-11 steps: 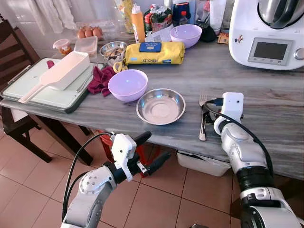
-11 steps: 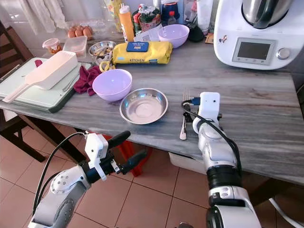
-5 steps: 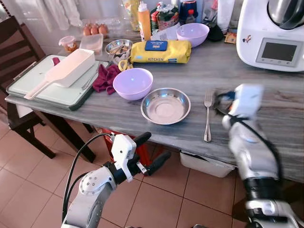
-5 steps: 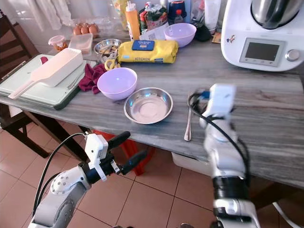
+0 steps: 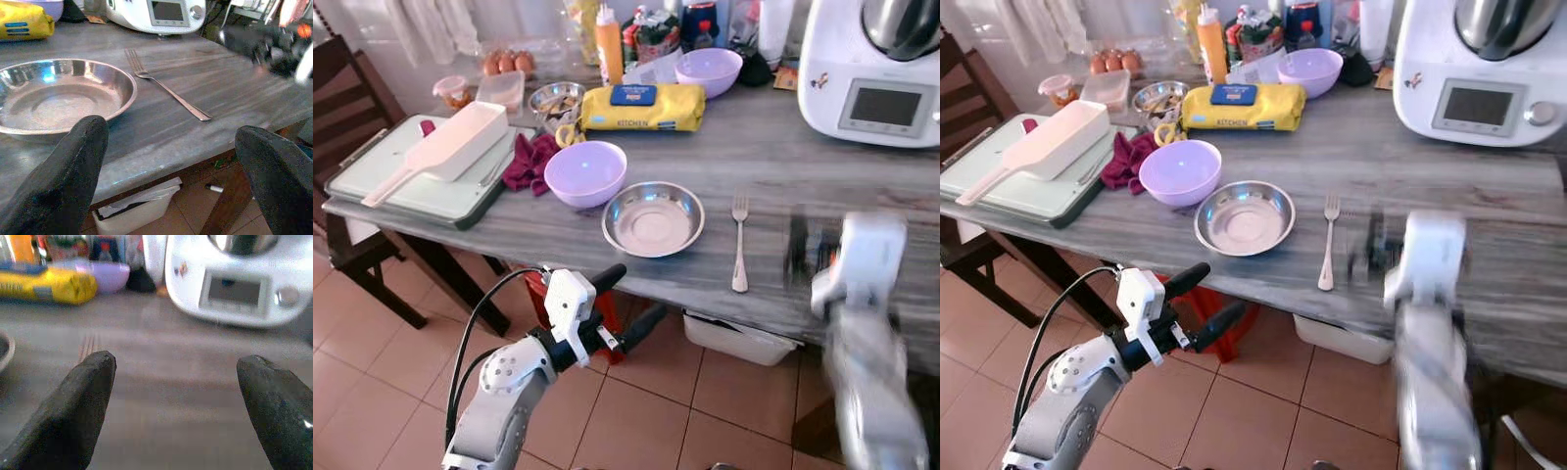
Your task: Setting the table
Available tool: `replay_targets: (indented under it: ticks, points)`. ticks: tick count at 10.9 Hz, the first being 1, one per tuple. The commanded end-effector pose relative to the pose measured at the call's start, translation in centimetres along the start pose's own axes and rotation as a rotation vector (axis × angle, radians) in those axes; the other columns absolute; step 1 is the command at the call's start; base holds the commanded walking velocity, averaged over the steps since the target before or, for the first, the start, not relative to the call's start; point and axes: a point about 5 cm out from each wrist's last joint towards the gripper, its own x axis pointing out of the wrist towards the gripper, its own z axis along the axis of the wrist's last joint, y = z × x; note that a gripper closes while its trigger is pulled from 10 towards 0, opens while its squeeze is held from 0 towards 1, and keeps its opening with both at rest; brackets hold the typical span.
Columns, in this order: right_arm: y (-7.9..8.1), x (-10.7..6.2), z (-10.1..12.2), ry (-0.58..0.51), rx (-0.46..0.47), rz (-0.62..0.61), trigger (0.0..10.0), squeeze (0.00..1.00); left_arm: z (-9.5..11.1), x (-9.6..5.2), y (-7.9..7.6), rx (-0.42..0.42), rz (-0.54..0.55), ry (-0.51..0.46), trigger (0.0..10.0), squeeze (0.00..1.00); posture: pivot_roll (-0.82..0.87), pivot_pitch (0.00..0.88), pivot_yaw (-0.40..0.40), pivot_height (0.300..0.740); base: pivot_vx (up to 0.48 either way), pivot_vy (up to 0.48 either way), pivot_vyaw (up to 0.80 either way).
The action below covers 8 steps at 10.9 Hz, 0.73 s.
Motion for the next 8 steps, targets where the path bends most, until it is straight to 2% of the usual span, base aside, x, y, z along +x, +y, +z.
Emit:
replay_targets:
  ticks: [1,2,3,4,6,8]
  points:
    - [0.3,-0.6,-0.3,0.033,0.022,-0.017,10.0,0.27,-0.1,-0.1,0.4,0.009,0.012,0.011,10.0,0.0,-0.14,0.086,0.14,0.74,0.0,0.0,0.0]
    - [0.3,-1.3,-1.0,0.077,0.016,-0.024,10.0,0.27,-0.1,0.0,0.4,0.009,0.009,0.012,10.0,0.0,-0.15,0.086,0.143,0.74,0.0,0.0,0.0]
    - [0.2,-1.8,-2.7,0.186,0.033,-0.05,10.0,0.27,-0.2,0.1,0.4,0.011,0.003,0.014,10.0,0.0,-0.14,0.091,0.145,0.74,0.0,0.0,0.0]
    - [0.3,-1.8,-3.0,0.205,0.026,-0.046,10.0,0.27,-0.3,0.1,0.4,0.01,0.002,0.016,10.0,0.0,-0.15,0.092,0.144,0.74,0.0,0.0,0.0]
    - [0.7,-1.1,-3.4,0.262,0.027,-0.015,10.0,0.27,-0.6,-0.1,0.3,0.005,0.004,0.022,10.0,0.0,-0.14,0.097,0.139,0.74,0.0,0.0,0.0]
    - [2.0,-0.2,-3.1,0.281,0.03,0.044,10.0,0.27,-0.9,-0.1,0.3,0.001,0.009,0.023,10.0,0.0,-0.14,0.098,0.13,0.74,0.0,0.0,0.0]
